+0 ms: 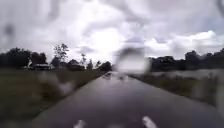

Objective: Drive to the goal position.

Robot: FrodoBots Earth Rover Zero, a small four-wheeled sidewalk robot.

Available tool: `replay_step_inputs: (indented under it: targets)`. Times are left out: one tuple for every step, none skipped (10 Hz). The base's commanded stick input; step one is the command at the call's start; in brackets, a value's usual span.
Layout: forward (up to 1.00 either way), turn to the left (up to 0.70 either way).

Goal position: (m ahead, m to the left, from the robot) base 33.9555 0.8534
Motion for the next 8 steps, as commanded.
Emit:
replay_step_inputs:
  targets:
    - [0.85,0.00]
    - [0.85,0.00]
    - [0.85,0.00]
    - [0.85,0.00]
    - [0.85,0.00]
    - [0.85,0.00]
    - [0.85,0.00]
    - [0.85,0.00]
